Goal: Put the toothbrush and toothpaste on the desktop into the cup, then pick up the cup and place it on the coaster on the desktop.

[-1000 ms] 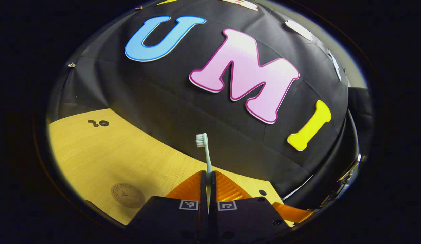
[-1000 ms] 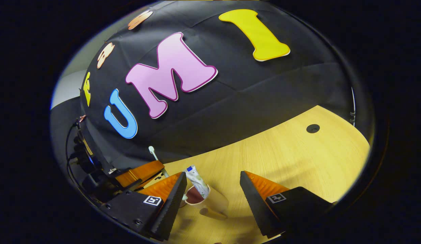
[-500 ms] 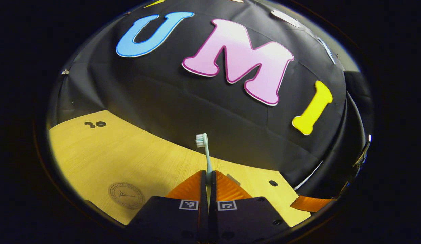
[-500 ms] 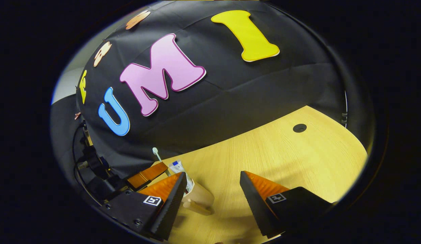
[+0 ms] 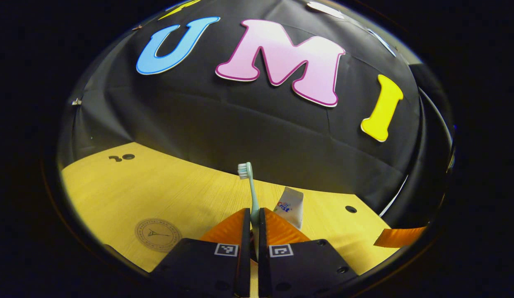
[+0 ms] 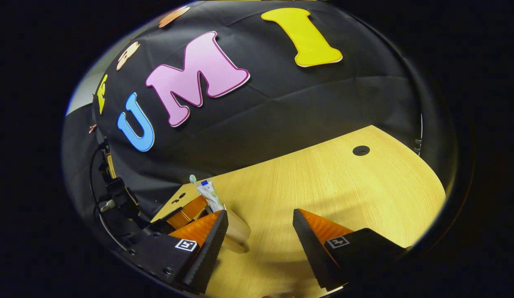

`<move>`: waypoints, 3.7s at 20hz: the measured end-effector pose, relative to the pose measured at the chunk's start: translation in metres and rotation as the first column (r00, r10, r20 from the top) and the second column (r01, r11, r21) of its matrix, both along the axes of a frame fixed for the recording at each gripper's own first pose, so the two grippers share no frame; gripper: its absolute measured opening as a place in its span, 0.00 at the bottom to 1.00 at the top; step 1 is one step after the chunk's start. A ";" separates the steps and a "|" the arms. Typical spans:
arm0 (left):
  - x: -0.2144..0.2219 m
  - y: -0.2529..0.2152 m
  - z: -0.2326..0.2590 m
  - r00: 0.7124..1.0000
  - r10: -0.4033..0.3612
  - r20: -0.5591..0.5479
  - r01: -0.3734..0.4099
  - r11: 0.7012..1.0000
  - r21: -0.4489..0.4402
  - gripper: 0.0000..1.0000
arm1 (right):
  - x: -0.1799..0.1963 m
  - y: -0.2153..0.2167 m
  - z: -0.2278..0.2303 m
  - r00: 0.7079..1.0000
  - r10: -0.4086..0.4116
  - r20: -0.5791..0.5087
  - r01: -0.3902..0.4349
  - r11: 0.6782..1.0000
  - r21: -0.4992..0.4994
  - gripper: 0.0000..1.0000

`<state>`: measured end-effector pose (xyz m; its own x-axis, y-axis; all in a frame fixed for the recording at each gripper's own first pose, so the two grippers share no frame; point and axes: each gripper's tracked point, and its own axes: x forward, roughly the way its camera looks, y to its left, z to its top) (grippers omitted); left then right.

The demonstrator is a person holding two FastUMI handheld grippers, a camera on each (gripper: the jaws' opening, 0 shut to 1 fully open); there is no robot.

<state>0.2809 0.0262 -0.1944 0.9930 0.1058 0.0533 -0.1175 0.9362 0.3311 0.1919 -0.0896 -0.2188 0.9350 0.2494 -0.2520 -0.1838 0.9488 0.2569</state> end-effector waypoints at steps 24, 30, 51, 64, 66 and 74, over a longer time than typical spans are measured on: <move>-0.126 0.083 0.013 0.989 0.089 -0.121 -0.083 0.995 0.051 0.63 | -0.020 0.070 -0.019 0.909 0.225 -0.351 -0.307 0.931 -0.199 0.97; -0.177 0.097 0.010 0.986 0.095 -0.136 -0.096 0.995 -0.002 0.63 | -0.010 0.094 -0.066 0.833 0.200 -0.516 -0.439 0.806 -0.398 0.98; -0.234 0.168 0.025 0.980 0.171 -0.102 -0.183 0.976 -0.122 0.63 | 0.015 0.108 -0.118 0.747 0.069 -0.661 -0.508 0.701 -0.500 0.23; -0.235 0.172 0.035 0.982 0.163 -0.093 -0.173 0.978 -0.113 0.63 | 0.010 0.187 -0.090 0.772 0.260 -0.580 -0.554 0.722 -0.414 0.15; -0.239 0.174 0.039 0.983 0.165 -0.087 -0.174 0.978 -0.114 0.63 | 0.012 0.203 -0.086 0.768 0.275 -0.578 -0.562 0.722 -0.403 0.15; -0.256 0.191 0.056 0.984 0.165 -0.066 -0.173 0.976 -0.136 0.63 | 0.018 0.254 -0.094 0.752 0.295 -0.590 -0.593 0.695 -0.408 0.15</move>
<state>0.0247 0.2167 -0.1386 0.9610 0.2752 -0.0270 -0.2638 0.9419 0.2081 0.2101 0.1647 -0.3124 0.4822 0.2841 -0.8287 -0.6263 0.7732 -0.0994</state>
